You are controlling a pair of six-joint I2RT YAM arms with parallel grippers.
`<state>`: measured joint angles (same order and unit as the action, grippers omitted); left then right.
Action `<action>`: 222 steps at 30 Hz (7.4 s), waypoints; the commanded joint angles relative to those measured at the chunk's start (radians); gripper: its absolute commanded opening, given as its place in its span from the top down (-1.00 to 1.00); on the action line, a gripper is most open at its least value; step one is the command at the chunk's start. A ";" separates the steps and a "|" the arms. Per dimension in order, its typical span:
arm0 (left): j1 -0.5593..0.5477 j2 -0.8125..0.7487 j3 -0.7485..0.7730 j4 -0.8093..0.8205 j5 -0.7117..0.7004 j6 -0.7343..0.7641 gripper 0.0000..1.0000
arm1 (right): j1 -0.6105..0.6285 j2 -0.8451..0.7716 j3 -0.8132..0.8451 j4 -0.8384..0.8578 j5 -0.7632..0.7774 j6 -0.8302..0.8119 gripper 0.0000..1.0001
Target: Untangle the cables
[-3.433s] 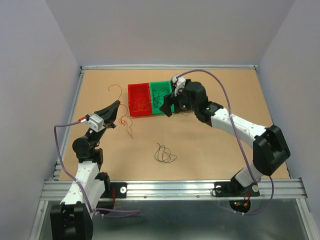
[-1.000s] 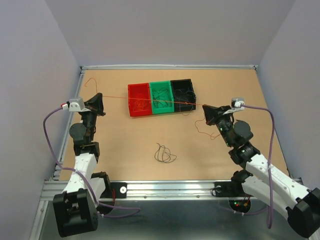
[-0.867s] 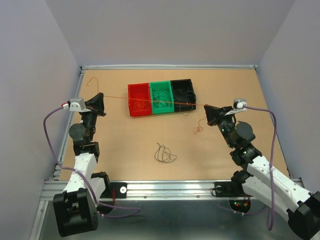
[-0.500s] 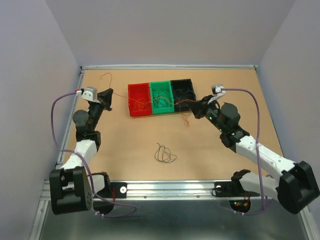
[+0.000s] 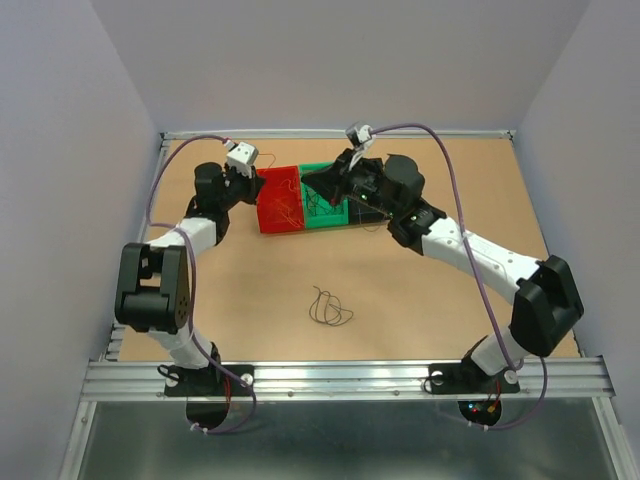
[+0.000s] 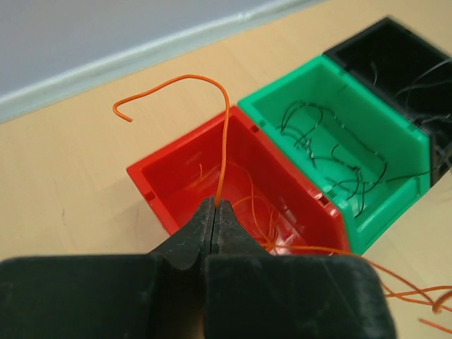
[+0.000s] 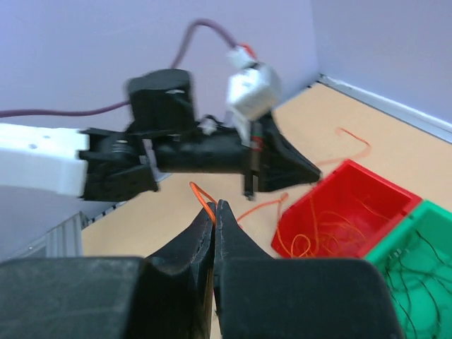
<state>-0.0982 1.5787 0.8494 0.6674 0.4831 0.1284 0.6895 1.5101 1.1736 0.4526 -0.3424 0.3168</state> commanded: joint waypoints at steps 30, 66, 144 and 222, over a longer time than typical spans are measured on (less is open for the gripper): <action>0.090 -0.019 0.136 -0.318 0.207 -0.033 0.21 | 0.025 0.499 0.437 0.225 0.253 0.030 0.99; 0.195 -0.302 -0.148 0.080 0.204 -0.111 0.05 | 0.146 0.986 0.822 -0.364 0.727 -0.183 0.99; 0.186 -0.634 -0.423 0.380 0.134 -0.161 -0.98 | 0.416 -0.127 -0.454 -0.580 0.516 -0.024 -1.00; 0.150 -0.574 -0.401 0.351 0.134 -0.102 -0.98 | -0.255 0.751 0.385 -0.446 0.447 -0.124 0.96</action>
<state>0.0597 1.0199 0.4084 0.9756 0.6125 0.0074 0.4332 2.2486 1.5566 0.1036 0.1116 0.1783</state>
